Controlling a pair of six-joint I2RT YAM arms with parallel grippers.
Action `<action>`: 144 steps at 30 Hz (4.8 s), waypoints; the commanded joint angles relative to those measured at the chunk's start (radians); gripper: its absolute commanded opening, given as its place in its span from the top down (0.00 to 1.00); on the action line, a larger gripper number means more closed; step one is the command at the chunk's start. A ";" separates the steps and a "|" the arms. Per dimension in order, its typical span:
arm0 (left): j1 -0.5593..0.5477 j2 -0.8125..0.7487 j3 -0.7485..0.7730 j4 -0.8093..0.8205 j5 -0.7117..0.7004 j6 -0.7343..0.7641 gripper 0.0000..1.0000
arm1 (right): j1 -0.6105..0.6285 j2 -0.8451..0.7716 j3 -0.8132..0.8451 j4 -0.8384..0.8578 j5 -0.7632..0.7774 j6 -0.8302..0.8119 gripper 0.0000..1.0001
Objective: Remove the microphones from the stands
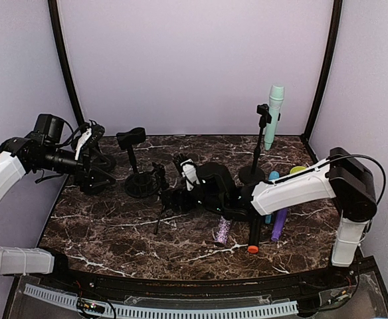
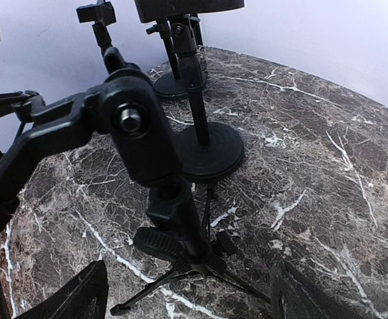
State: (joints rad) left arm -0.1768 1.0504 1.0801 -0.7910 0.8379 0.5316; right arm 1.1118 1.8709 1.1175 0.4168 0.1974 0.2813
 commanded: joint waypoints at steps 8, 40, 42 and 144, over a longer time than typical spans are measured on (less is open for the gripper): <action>0.006 -0.018 0.020 -0.039 0.038 0.039 0.07 | -0.121 -0.120 0.080 -0.244 -0.338 0.072 0.21; 0.006 -0.026 0.007 -0.025 0.034 0.021 0.07 | -0.148 0.039 0.365 -0.409 -0.187 0.149 0.32; 0.005 -0.026 0.008 -0.024 0.031 0.016 0.07 | -0.148 0.003 0.330 -0.361 -0.181 0.143 0.24; 0.020 0.014 0.094 -0.085 0.010 0.018 0.08 | -0.241 0.435 0.457 -0.067 0.111 0.201 0.49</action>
State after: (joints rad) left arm -0.1654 1.0664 1.1481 -0.8562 0.8364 0.5465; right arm 0.8803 2.3947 1.6684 0.2642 0.3332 0.3801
